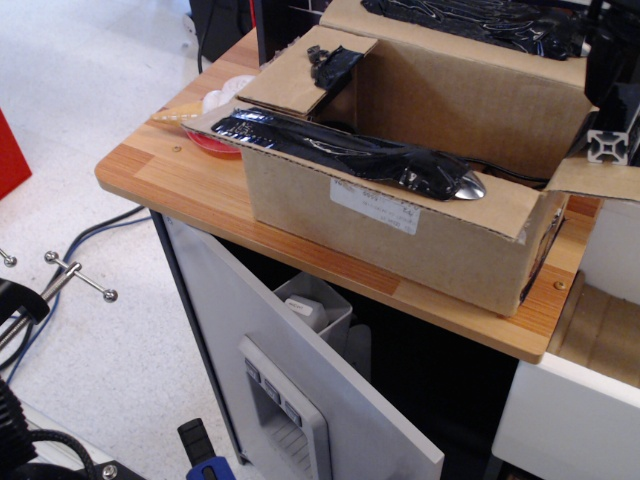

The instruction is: Open small4fbox flaps

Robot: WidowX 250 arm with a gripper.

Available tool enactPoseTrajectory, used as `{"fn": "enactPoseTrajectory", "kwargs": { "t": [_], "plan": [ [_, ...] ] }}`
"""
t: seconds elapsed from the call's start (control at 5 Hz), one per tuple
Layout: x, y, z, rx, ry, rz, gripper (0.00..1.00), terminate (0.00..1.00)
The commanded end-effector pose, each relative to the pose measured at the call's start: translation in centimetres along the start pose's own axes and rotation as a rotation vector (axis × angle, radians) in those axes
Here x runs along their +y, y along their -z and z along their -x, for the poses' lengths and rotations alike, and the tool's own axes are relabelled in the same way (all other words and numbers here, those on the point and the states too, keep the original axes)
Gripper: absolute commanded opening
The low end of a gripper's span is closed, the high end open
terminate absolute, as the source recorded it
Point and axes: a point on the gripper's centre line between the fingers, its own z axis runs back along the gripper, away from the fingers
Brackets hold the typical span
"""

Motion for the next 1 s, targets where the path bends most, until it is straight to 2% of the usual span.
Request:
{"fn": "enactPoseTrajectory", "kwargs": {
  "t": [0.0,0.2,0.6,0.8],
  "plan": [
    [-0.4,1.4,-0.2,-0.059,-0.015,0.060,1.00,0.00],
    [-0.6,2.6,0.1,-0.038,-0.026,0.112,1.00,0.00],
    [-2.0,3.9,1.3,-0.050,-0.049,0.145,1.00,0.00],
    [-1.8,3.7,1.1,-0.016,-0.054,0.131,1.00,1.00]
  ]
}}
